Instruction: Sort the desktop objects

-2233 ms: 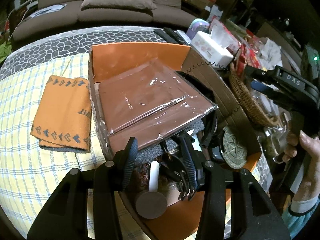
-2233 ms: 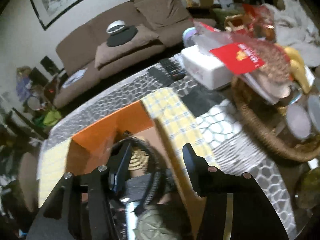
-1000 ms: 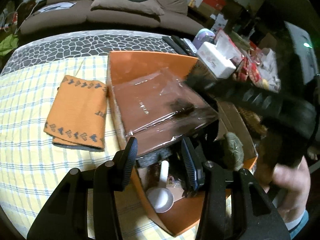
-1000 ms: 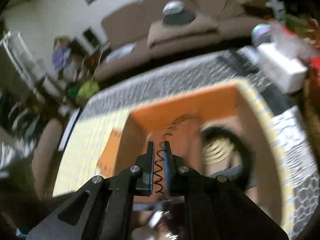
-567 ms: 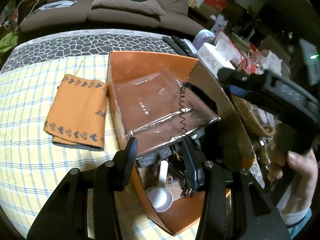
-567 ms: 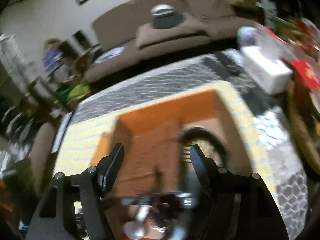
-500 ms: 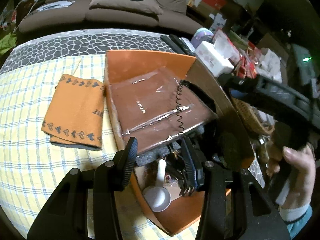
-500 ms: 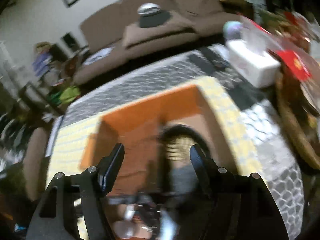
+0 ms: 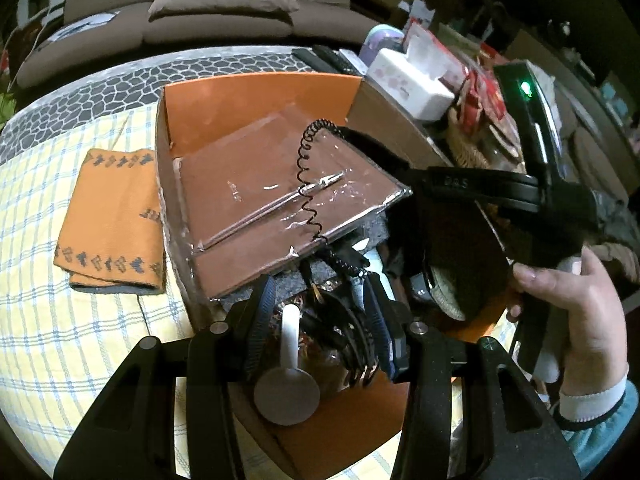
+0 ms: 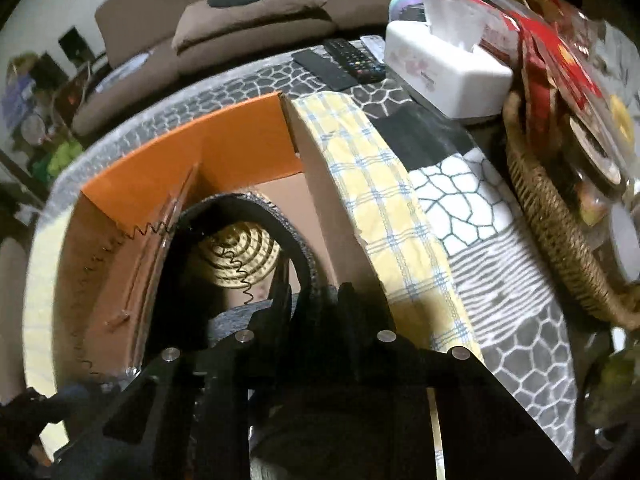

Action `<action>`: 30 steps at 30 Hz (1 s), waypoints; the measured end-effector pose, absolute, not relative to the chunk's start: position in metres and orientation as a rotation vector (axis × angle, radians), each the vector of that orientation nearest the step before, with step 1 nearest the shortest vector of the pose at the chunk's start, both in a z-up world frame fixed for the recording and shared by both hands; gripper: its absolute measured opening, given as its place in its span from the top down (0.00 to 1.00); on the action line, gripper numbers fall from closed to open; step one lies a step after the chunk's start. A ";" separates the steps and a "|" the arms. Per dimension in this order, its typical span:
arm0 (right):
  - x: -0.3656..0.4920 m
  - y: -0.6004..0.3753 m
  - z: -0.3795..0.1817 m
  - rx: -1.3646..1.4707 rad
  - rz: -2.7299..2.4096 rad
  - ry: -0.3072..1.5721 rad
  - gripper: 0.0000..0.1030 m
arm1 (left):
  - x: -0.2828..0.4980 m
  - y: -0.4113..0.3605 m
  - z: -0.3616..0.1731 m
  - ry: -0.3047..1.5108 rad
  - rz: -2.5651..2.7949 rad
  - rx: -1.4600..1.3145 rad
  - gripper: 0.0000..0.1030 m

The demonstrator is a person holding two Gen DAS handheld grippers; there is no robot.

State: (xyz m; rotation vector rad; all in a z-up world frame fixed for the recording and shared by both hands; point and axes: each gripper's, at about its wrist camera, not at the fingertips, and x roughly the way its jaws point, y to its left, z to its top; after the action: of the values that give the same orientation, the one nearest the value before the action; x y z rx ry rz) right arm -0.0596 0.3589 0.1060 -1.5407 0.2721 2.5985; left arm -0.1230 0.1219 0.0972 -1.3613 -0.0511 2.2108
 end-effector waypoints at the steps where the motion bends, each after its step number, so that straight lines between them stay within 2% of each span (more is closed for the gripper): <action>1: -0.061 0.356 0.106 -1.540 2.599 0.249 0.77 | -0.123 0.122 0.097 -0.051 2.211 -1.362 0.58; 3: -0.065 0.346 0.101 -1.558 2.587 0.158 0.79 | -0.124 0.120 0.097 -0.054 2.215 -1.365 0.58; 6: -0.070 0.327 0.092 -1.594 2.533 -0.059 0.73 | -0.126 0.116 0.097 -0.064 2.221 -1.367 0.58; 11: -0.070 0.324 0.087 -1.620 2.497 -0.154 0.75 | -0.128 0.112 0.097 -0.079 2.224 -1.368 0.58; 12: -0.071 0.323 0.086 -1.619 2.490 -0.175 0.82 | -0.127 0.112 0.097 -0.076 2.223 -1.368 0.58; 13: -0.070 0.323 0.086 -1.606 2.489 -0.192 0.94 | -0.127 0.112 0.097 -0.073 2.223 -1.368 0.58; 19: -0.056 0.330 0.126 -1.332 2.649 -0.103 0.95 | -0.127 0.111 0.100 -0.084 2.228 -1.358 0.58; 23: -0.036 0.320 0.176 -1.065 2.699 -0.189 0.95 | -0.128 0.109 0.100 -0.098 2.233 -1.356 0.58; 30: -0.011 0.324 0.228 -0.890 2.821 -0.095 0.95 | -0.127 0.107 0.105 -0.136 2.223 -1.340 0.58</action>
State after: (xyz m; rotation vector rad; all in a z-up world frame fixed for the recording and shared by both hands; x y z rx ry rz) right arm -0.0107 0.3237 0.2280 -0.8896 -0.0952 2.8212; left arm -0.1272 0.1068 0.1051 -1.3401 -0.1361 2.2234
